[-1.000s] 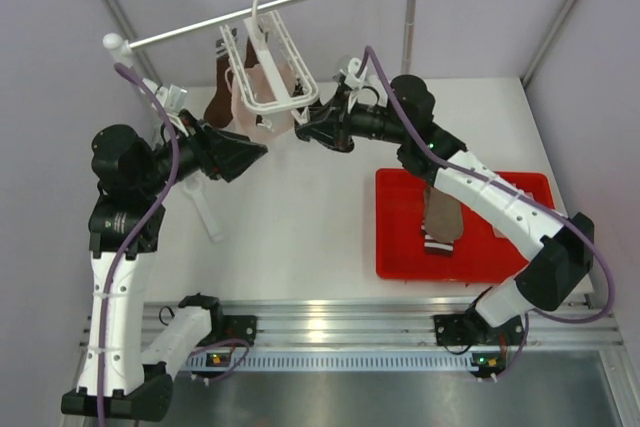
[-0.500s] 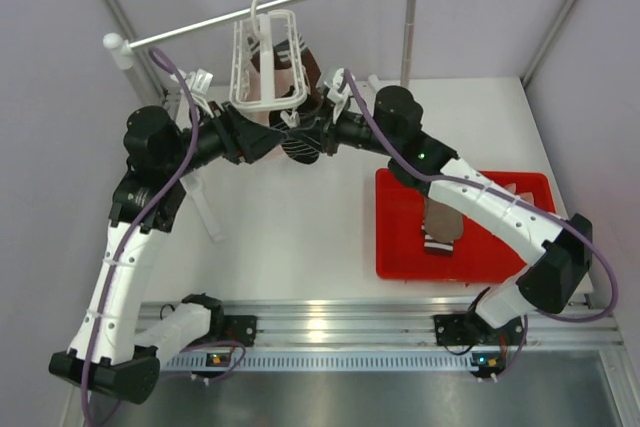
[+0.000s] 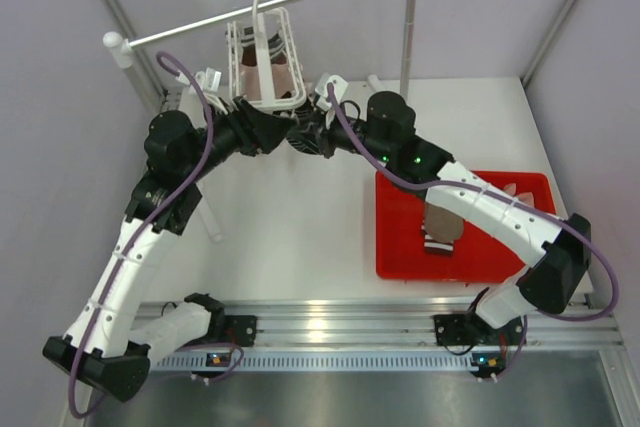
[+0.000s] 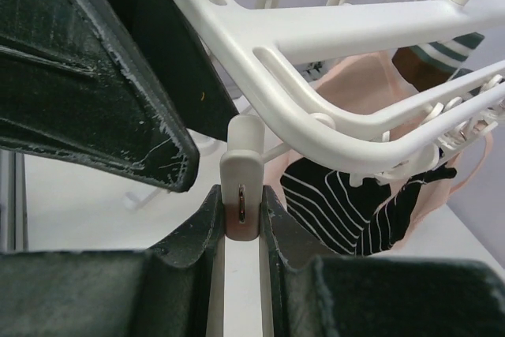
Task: Clip the socks to the hanger
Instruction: Open the clamp at the hanger.
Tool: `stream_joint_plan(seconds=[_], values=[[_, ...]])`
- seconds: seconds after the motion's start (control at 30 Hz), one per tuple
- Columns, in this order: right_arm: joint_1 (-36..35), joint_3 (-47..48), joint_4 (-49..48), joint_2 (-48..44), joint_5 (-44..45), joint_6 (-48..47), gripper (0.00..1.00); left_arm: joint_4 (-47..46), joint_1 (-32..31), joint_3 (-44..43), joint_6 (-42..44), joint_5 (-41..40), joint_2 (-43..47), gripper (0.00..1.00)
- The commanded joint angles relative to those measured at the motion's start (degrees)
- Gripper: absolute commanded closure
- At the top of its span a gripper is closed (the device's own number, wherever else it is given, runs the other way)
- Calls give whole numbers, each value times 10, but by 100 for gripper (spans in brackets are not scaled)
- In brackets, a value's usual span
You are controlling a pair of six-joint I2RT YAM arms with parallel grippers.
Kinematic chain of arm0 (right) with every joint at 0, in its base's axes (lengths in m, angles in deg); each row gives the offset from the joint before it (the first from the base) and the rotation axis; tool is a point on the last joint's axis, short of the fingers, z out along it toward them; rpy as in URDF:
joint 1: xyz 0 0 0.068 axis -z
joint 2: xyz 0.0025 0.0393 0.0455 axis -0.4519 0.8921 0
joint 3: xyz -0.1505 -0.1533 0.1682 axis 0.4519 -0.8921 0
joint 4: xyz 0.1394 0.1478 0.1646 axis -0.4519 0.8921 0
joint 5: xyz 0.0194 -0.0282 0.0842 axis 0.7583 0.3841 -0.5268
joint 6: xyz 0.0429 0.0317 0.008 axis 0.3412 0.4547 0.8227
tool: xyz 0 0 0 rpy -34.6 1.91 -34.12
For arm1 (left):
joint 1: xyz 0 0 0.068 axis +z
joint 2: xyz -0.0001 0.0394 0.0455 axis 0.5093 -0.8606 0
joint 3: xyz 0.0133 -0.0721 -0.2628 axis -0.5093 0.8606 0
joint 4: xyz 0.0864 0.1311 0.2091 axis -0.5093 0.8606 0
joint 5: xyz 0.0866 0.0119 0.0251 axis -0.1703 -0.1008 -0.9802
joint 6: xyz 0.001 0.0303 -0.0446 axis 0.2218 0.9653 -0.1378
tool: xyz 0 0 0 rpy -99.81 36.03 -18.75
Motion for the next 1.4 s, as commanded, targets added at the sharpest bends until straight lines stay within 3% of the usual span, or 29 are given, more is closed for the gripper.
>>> stream_joint_plan(seconds=[0.0, 0.6, 0.77, 1.0, 1.07, 1.1, 1.2, 1.37], values=[[-14, 10, -4, -14, 11, -10, 100, -56, -6, 1, 6, -47, -2, 33], [-25, 27, 17, -14, 2, -19, 100, -64, -44, -12, 40, -64, -26, 39], [-27, 23, 33, -17, 17, -26, 100, -60, -44, -20, 40, -89, -32, 52], [-27, 17, 33, -25, 18, -27, 100, -53, -44, -24, 35, -78, -39, 87], [-26, 14, 33, -27, 19, -27, 91, -47, -44, -21, 35, -78, -38, 97], [-27, 12, 34, -29, 20, -27, 72, -44, -44, -21, 35, -81, -37, 100], [-17, 9, 44, -33, 18, -24, 48, -42, -44, -19, 35, -86, -33, 100], [31, 0, 67, -55, -44, -8, 28, -45, -44, -20, 33, -72, -35, 100]])
